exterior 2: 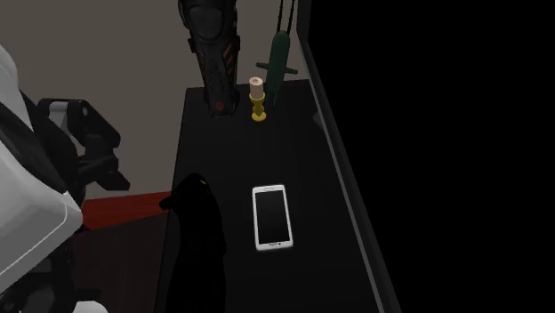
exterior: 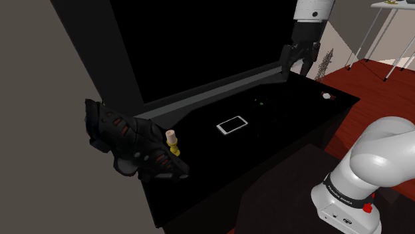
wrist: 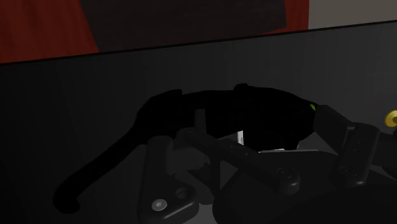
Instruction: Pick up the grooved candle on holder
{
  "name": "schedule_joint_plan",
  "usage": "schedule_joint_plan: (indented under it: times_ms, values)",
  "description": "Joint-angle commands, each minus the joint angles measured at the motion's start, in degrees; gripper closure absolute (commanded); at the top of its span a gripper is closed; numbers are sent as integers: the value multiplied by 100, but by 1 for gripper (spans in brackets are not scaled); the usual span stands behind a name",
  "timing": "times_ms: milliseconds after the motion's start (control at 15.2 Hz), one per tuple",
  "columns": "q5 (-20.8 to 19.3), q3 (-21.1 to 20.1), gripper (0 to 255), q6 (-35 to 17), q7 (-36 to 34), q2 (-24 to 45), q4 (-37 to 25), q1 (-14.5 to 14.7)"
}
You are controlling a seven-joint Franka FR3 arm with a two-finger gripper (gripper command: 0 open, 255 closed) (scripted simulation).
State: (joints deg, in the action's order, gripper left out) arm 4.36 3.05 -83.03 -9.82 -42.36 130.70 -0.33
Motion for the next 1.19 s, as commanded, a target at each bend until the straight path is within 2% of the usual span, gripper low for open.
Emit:
schedule_joint_plan:
  times_ms: [0,660,1122]
  values:
    - [0,0,0,0,0,0,0,0]
    - [639,-1284,0,-1088,-1484,778,52,297]
    - [739,-2149,0,-1835,-2537,1787,-379,401]
